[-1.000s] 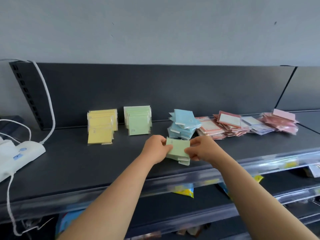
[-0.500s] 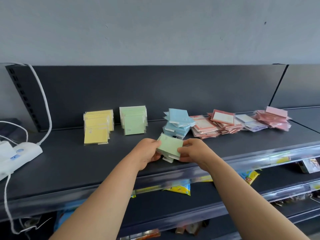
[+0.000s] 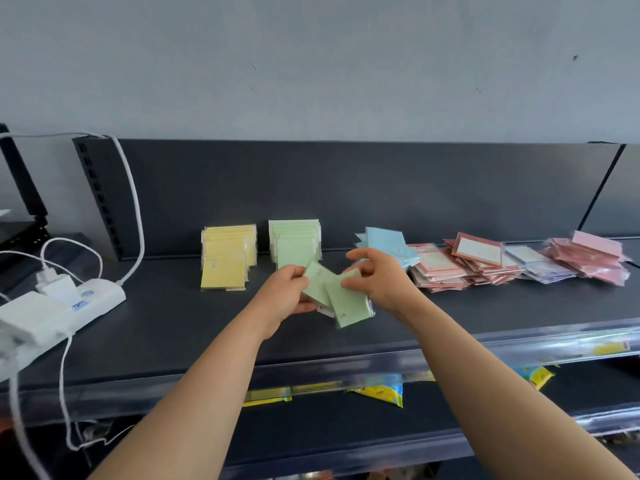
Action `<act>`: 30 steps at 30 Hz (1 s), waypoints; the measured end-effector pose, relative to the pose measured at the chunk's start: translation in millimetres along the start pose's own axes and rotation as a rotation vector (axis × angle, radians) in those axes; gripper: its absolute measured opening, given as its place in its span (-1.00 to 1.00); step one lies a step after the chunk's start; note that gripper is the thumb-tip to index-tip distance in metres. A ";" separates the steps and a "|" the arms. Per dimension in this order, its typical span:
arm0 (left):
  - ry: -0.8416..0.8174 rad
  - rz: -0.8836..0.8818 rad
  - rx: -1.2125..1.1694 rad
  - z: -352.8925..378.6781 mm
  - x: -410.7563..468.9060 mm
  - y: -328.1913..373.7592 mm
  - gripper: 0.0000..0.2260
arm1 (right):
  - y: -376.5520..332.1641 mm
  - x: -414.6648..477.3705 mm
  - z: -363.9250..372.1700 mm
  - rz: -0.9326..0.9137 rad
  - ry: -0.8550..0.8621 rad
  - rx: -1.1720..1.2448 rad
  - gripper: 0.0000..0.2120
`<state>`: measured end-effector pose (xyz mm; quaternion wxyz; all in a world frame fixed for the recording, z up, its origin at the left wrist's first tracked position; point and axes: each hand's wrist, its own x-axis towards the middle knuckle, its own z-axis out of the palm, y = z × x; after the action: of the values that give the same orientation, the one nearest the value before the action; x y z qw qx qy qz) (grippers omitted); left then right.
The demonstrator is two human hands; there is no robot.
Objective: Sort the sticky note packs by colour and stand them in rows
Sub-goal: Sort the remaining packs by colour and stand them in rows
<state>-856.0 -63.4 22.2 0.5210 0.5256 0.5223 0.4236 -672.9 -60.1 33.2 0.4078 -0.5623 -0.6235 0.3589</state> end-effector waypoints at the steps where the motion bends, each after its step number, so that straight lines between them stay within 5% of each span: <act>1: -0.019 0.014 -0.009 -1.1 -0.7 -1.5 -0.82 | -2.3 2.3 4.6 -0.017 -0.008 0.022 -0.54; 8: -0.013 0.092 0.003 -10.6 0.8 -14.9 -0.73 | -5.7 15.3 29.6 -0.130 0.017 -0.005 -0.57; 14: 0.099 0.092 -0.117 -24.2 10.5 -21.0 -0.73 | 13.0 26.0 31.7 0.029 -0.050 -0.002 -0.48; 17: 0.089 0.087 -0.144 -23.5 13.9 -22.2 -0.75 | 13.3 29.8 40.8 0.045 -0.135 0.132 -0.60; 25: 0.114 0.140 0.401 -35.6 28.1 -23.2 -0.66 | 14.0 51.3 50.3 -0.056 -0.081 0.024 -0.66; 30: 0.161 0.197 0.527 -40.1 44.2 -24.3 -0.70 | 15.3 67.2 57.9 -0.070 -0.048 0.027 -0.81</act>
<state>-894.1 -17.5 -2.4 0.2797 0.6558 0.6004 0.3623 -721.8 9.1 2.6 0.4126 -0.5258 -0.6473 0.3663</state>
